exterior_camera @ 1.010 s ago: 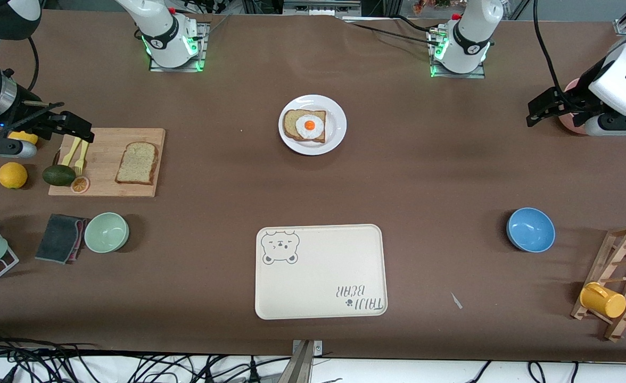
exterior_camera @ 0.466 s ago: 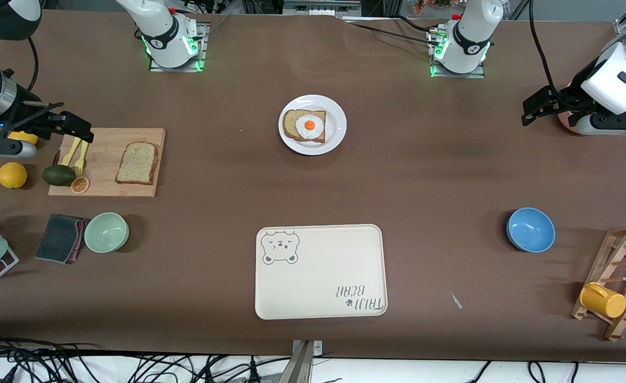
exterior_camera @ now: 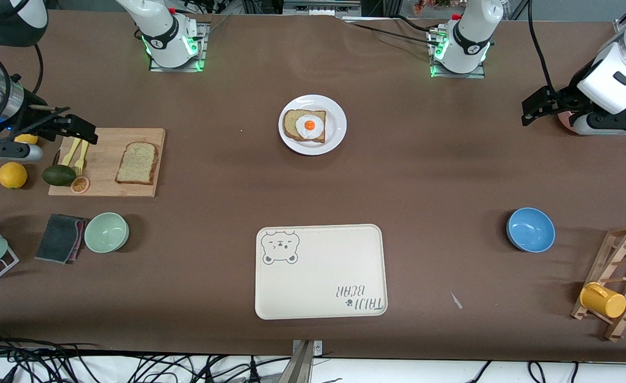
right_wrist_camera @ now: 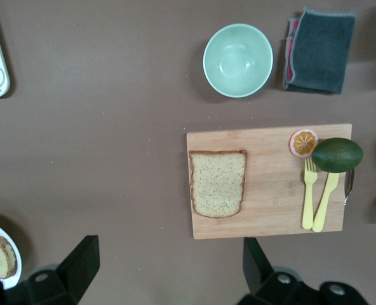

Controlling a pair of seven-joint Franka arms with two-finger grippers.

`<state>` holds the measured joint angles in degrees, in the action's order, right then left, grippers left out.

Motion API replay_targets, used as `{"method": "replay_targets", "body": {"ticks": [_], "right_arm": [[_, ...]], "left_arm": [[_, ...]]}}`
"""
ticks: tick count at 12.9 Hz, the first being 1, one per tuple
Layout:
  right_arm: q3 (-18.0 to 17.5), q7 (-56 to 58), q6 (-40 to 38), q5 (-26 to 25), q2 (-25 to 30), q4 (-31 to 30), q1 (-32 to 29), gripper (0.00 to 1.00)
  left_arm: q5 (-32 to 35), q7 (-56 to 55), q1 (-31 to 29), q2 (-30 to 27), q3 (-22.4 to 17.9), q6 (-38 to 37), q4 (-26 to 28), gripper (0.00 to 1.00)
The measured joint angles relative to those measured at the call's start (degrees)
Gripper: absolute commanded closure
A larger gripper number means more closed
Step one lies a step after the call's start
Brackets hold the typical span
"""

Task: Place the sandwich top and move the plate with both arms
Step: 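Reach the right gripper down to the bread slice on the board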

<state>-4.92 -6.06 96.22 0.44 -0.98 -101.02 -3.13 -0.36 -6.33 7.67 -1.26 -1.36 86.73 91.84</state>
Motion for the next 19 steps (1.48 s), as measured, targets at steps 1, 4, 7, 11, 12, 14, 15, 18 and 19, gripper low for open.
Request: {"method": "replay_targets", "body": {"ticks": [1,4,7,11,12,14,15,18,19], "right_arm": [[0.0,-0.1,0.5,0.0,-0.1,-1.2,0.0,0.00],[0.0,-0.2,4.4,0.0,-1.2,-5.0,0.0,0.00],[0.0,-0.2,10.1,-0.1,-1.8,-11.9,0.0,0.01],[-1.4,-0.5,13.4,-3.8,-2.1,-16.9,0.0,0.01],[-1.5,-0.5,15.4,-4.8,-2.5,-18.1,0.0,0.01],[-1.5,-1.2,21.3,-5.9,-4.0,-21.7,0.0,0.01],[-1.5,-2.2,24.6,-7.2,-4.9,-23.6,0.0,0.01],[-2.2,-5.1,29.6,-8.9,-7.9,-26.6,0.0,0.01],[-2.5,-6.4,29.8,-9.0,-8.6,-26.7,0.0,0.01]], "left_arm": [[0.0,0.0,0.0,0.0,0.0,0.0,0.0,0.00],[0.0,0.0,0.0,0.0,0.0,0.0,0.0,0.00],[0.0,0.0,0.0,0.0,0.0,0.0,0.0,0.00],[0.0,0.0,0.0,0.0,0.0,0.0,0.0,0.00],[0.0,0.0,0.0,0.0,0.0,0.0,0.0,0.00],[0.0,0.0,0.0,0.0,0.0,0.0,0.0,0.00],[0.0,0.0,0.0,0.0,0.0,0.0,0.0,0.00],[0.0,0.0,0.0,0.0,0.0,0.0,0.0,0.00],[0.0,0.0,0.0,0.0,0.0,0.0,0.0,0.00]]}}
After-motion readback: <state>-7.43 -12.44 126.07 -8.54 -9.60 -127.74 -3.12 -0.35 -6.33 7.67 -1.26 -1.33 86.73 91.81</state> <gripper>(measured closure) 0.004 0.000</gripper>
